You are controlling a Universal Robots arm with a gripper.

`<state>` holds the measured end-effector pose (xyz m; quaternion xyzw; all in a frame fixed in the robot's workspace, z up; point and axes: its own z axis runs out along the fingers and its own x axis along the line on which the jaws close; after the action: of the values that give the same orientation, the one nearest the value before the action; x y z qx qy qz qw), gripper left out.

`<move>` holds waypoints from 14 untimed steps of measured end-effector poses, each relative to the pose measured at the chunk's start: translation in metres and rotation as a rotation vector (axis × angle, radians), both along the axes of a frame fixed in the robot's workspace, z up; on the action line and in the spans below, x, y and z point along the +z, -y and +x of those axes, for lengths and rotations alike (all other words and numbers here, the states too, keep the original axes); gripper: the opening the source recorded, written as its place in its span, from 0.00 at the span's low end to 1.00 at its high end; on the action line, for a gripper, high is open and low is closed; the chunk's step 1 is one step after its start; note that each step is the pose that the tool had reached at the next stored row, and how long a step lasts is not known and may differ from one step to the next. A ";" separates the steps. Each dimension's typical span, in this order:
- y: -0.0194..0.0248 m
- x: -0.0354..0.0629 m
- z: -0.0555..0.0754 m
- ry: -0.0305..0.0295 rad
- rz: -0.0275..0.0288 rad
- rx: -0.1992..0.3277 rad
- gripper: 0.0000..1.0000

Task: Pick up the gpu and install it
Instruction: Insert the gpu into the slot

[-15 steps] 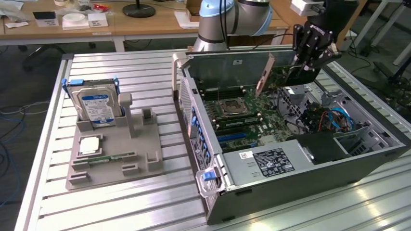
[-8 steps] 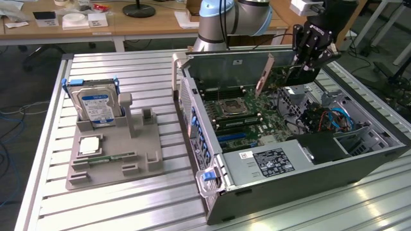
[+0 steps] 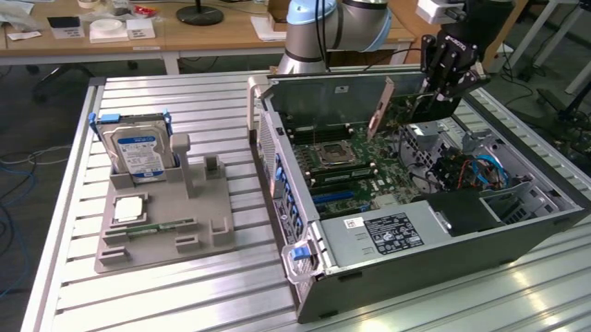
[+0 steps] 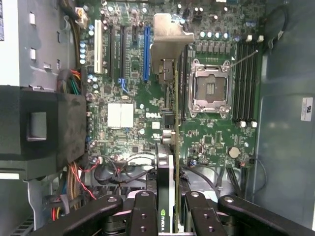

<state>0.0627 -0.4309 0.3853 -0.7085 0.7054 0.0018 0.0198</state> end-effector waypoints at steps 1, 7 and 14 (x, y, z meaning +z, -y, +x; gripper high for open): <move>0.0000 0.0000 0.000 0.0012 0.0015 0.000 0.26; 0.0003 -0.0002 0.000 0.0015 0.0025 -0.018 0.26; 0.0002 -0.0003 -0.001 0.0016 0.0026 -0.025 0.26</move>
<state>0.0618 -0.4311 0.3850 -0.6996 0.7143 0.0019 0.0213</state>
